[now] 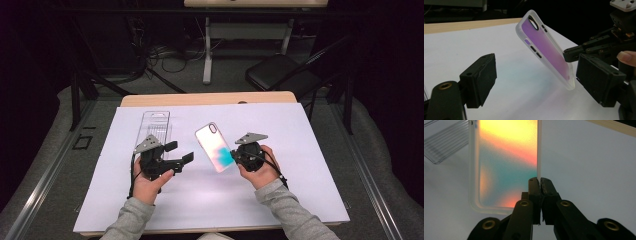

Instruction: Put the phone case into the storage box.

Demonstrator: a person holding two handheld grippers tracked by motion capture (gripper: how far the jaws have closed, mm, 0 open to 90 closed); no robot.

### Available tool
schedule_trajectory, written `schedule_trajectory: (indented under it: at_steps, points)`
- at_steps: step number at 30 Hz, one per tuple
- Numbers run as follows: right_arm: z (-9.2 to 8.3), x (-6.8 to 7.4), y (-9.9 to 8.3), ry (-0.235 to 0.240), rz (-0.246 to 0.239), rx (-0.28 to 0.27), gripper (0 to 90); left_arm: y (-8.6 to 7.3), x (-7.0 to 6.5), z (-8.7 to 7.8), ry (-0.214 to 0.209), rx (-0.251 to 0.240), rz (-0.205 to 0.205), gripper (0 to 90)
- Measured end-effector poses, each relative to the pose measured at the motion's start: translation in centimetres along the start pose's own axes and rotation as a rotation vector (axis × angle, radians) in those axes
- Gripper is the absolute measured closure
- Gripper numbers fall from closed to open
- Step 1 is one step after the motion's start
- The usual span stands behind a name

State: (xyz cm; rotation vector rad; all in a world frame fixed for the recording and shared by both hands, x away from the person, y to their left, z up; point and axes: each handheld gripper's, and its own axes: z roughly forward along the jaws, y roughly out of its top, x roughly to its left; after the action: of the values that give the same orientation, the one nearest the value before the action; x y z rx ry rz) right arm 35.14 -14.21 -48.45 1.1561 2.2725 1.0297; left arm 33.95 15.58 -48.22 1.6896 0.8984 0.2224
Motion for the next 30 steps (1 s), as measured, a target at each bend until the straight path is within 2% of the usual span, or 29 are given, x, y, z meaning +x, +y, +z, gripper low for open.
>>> schedule_trajectory:
  at_steps: [7,18,25,27,30]
  points:
    - [-0.2,0.1,-0.2,-0.009,-0.002,-0.021,87.8,0.5,0.2,0.9,-0.043,0.003,-0.065,24.4]
    - [-0.3,0.4,-0.4,-0.021,-0.013,-0.044,87.8,0.8,0.2,1.7,-0.056,0.002,-0.086,29.4]
    - [-0.4,0.6,-0.5,-0.025,-0.022,-0.053,87.8,0.9,0.4,2.0,-0.089,-0.001,-0.128,32.6]
    - [-0.4,0.6,-0.4,-0.024,-0.022,-0.056,87.8,0.9,0.4,2.0,-0.088,0.0,-0.131,32.6]
    - [-0.4,0.7,-0.4,-0.022,-0.022,-0.058,87.8,0.8,0.5,2.1,-0.076,0.006,-0.159,32.6]
